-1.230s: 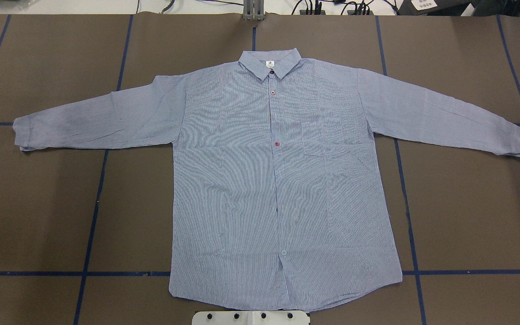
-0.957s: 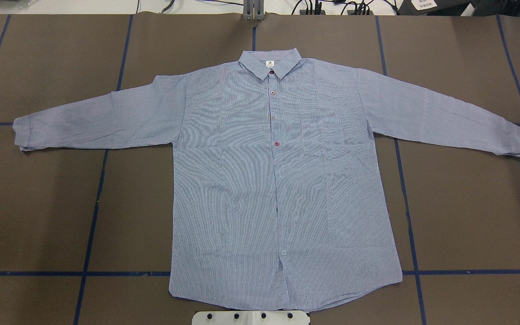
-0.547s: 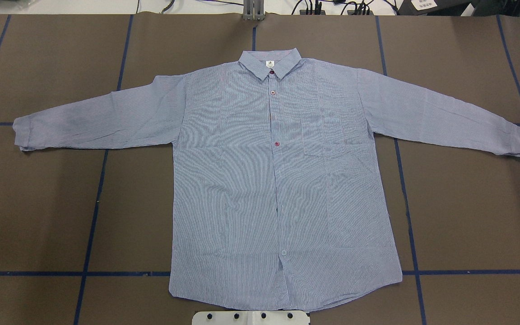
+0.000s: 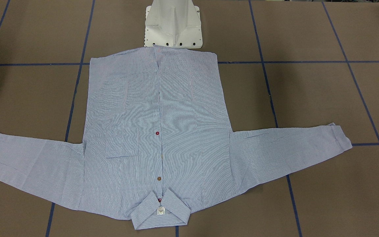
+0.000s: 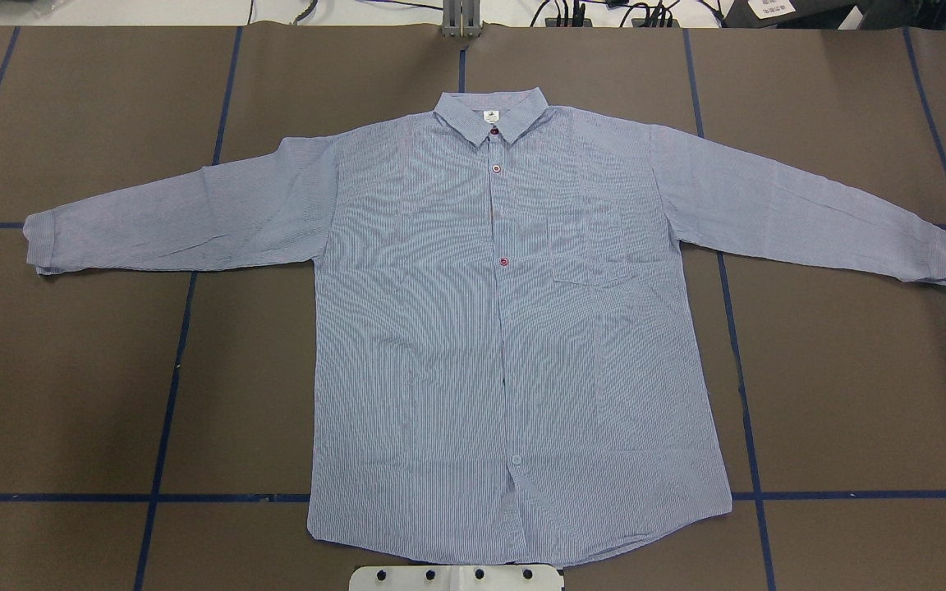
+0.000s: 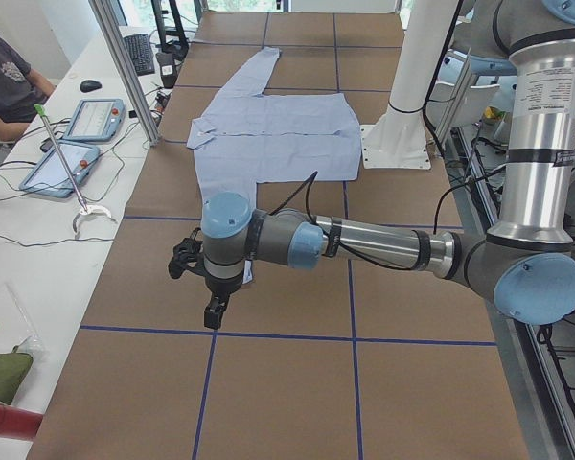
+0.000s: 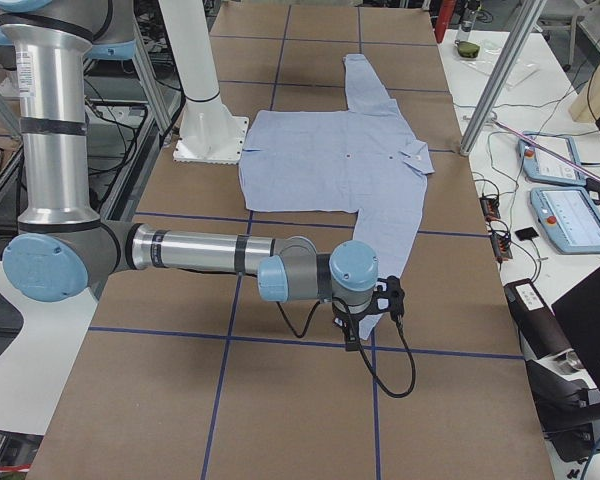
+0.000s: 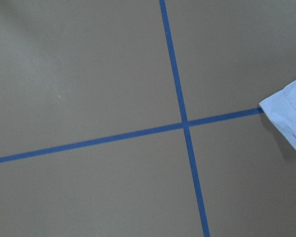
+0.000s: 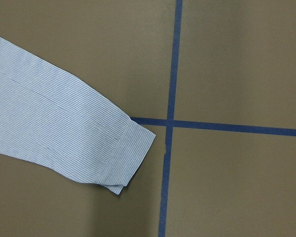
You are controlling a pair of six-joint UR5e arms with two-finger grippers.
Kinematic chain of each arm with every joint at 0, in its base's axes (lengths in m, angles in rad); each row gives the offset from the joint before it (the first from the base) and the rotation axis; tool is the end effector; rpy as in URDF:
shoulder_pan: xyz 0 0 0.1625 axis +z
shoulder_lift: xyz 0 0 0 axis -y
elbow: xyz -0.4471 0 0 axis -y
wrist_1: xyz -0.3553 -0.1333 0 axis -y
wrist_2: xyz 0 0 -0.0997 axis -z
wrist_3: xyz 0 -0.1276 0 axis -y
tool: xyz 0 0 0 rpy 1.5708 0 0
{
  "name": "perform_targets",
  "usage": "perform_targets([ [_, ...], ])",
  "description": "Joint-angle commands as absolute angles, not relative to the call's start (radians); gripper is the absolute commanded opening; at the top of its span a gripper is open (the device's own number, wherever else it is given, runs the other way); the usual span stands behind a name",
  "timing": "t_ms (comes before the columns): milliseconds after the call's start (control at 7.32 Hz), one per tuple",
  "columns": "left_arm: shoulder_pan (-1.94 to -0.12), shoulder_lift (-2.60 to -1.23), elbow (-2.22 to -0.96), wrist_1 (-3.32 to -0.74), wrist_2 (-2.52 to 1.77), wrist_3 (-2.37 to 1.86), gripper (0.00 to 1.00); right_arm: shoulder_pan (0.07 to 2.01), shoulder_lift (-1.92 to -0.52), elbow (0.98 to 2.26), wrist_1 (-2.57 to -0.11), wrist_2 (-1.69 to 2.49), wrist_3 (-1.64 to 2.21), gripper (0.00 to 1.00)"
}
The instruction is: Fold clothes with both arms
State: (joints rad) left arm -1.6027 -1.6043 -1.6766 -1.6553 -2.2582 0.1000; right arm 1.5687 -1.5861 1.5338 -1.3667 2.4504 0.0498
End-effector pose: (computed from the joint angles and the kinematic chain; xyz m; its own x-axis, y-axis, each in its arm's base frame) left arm -0.0678 -0.4840 0.6340 0.7762 0.2128 -0.5935 -0.0466 0.9581 0.2826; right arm 0.0340 -0.4589 0.6934 0.6365 -0.0685 0.7682 -0.0297 0.9931 0.1131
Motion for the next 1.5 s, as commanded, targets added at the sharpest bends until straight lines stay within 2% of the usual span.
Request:
perform_targets([
  [0, -1.605, -1.556, -1.655, -1.84, -2.291, 0.097, 1.0, 1.472, -1.592, 1.485, -1.181, 2.455, 0.258, 1.0],
  [273, -1.605, -1.554, -1.661, -1.91, -2.338, 0.066, 1.0, 1.366, -1.598, 1.422, -1.001, 2.37, 0.404, 1.0],
  [683, -1.605, -1.557, -1.667, -1.91, -2.355, 0.054, 1.0, 1.309, -1.595, 1.298, -0.843, 2.353, 0.414, 1.0],
  [1366, -1.605, -1.563, -1.667, -1.91, -2.364, 0.051, 1.0, 1.235, -1.545, 1.264, -0.842, 2.307, 0.497, 0.98],
])
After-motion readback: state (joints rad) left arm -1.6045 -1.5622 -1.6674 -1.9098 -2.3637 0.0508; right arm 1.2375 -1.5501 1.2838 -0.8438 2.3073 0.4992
